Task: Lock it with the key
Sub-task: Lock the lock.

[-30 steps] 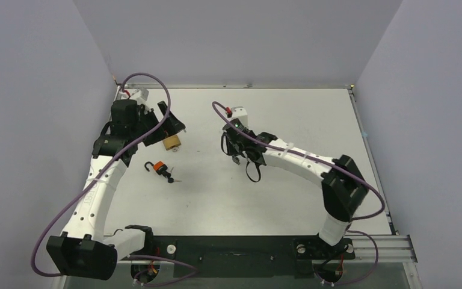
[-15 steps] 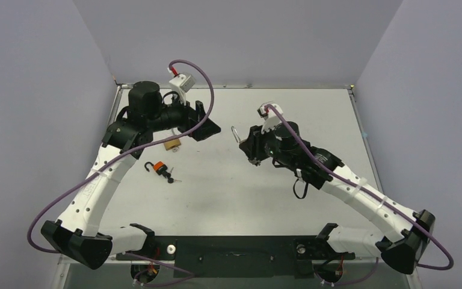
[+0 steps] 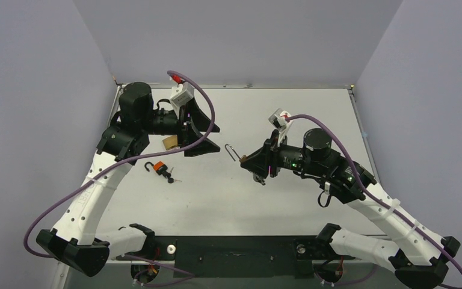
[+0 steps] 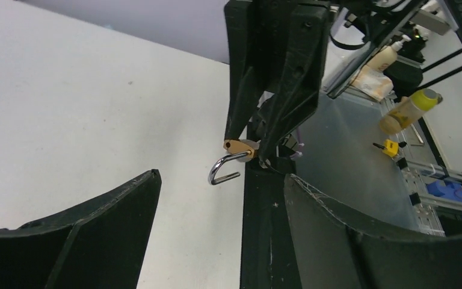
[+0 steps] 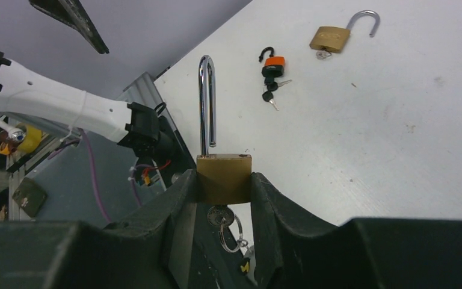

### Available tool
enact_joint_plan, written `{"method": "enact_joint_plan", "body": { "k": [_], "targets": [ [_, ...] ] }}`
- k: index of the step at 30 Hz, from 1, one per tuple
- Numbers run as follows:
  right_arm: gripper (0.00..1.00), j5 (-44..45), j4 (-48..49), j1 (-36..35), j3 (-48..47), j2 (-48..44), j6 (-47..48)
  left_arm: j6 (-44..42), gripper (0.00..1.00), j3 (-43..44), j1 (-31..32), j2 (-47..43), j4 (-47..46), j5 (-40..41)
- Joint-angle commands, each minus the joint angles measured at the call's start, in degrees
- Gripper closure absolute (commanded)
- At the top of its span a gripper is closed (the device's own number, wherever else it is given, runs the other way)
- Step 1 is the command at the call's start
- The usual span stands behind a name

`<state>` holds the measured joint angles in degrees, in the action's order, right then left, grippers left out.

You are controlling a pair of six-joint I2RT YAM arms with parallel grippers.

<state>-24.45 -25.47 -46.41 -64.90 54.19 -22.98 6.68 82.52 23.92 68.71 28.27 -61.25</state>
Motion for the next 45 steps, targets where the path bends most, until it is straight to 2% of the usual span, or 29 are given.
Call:
{"method": "enact_joint_plan", "body": {
  "k": [1, 11, 31, 37, 45],
  "targets": [
    [1.00, -5.37, 2.09, 0.43, -3.15, -1.71, -1.28, 6.52, 0.30, -2.83, 0.16, -2.46, -13.40, -10.72],
    [1.00, -6.44, 3.49, -0.84, -4.44, -1.68, -1.90, 7.71, 0.44, -4.52, 0.36, -2.89, -14.22, -12.29],
    [1.00, -8.36, 6.67, -1.84, -5.82, 3.26, -3.14, 7.46, 0.57, -6.28, 2.62, -3.17, -13.72, -11.99],
    [1.00, -7.06, 6.67, -1.84, -5.85, 3.38, -3.04, 5.39, 0.66, -6.25, 2.62, -2.91, -11.20, -11.60],
    [1.00, -6.38, 5.98, -1.75, -5.89, 3.31, -2.59, 2.93, 0.69, -5.44, 2.62, -2.60, -7.95, -10.83]
  ]
}}
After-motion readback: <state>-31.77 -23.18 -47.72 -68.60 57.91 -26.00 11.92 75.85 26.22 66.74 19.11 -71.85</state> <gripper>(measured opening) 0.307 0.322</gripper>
